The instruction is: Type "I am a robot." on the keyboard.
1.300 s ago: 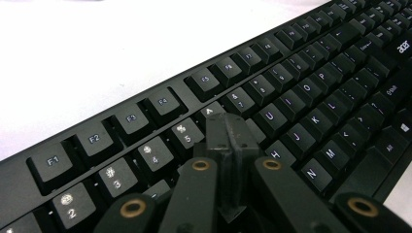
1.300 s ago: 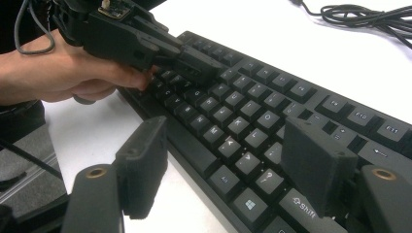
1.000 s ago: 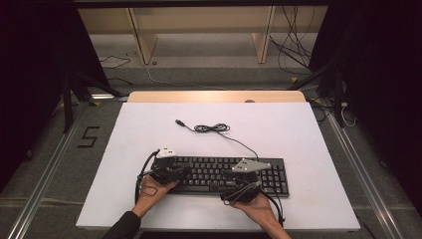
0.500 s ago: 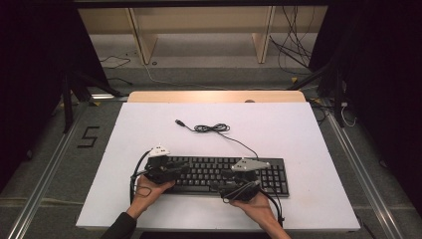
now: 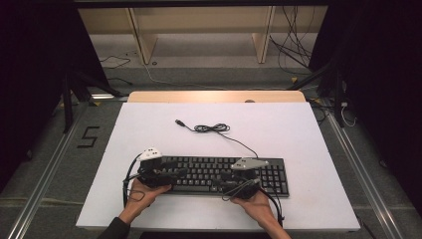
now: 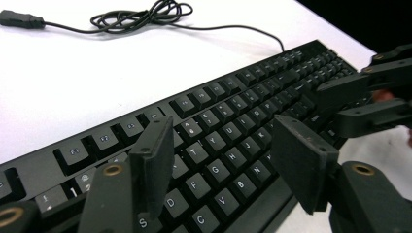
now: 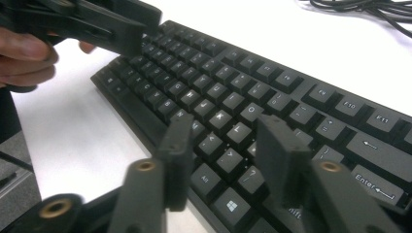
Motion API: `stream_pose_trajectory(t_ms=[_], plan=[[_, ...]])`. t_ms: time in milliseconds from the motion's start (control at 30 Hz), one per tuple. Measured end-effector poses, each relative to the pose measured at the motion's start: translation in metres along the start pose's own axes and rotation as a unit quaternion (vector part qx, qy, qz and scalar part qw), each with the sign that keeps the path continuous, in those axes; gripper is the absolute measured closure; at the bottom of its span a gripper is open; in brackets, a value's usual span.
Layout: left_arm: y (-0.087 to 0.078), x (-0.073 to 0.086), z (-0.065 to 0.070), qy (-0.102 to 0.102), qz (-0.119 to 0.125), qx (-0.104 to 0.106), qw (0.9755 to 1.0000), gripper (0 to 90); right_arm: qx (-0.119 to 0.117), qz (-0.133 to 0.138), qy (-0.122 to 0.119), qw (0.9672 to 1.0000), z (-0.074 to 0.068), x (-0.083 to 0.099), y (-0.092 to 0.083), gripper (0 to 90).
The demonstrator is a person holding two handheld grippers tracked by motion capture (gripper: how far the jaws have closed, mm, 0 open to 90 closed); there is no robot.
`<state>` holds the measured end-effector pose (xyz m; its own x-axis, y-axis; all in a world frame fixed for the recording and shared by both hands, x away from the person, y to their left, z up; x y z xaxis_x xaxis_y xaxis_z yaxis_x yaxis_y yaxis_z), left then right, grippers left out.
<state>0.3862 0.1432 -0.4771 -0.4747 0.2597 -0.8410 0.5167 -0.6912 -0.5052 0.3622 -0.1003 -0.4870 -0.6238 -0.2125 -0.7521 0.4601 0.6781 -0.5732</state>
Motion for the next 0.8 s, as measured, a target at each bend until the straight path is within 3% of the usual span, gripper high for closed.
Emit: stream_pose_trajectory(t_ms=[467, 800], plan=[[-0.017, 0.009, 0.003, 0.002, 0.025, 0.007, 0.9997, 35.3, 0.010, -0.013, -0.005, 0.9998, 0.003, 0.002, 0.006, 84.5], [-0.026, 0.015, 0.009, 0.013, 0.035, 0.011, 0.9992, 31.0, 0.015, -0.027, -0.010, 0.9995, 0.002, 0.005, 0.014, 90.0]])
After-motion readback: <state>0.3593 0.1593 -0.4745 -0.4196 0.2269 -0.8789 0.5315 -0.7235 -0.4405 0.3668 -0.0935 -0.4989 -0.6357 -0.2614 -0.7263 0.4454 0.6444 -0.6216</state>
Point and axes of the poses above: each handheld gripper's, and its own axes: y roughly forward along the jaws, x roughly out of its underside, z roughly to its right, the point moved 4 cm from there along y, roughly forward along the jaws, and after that the axes turned 7 degrees about y, right-handed, at the moved point
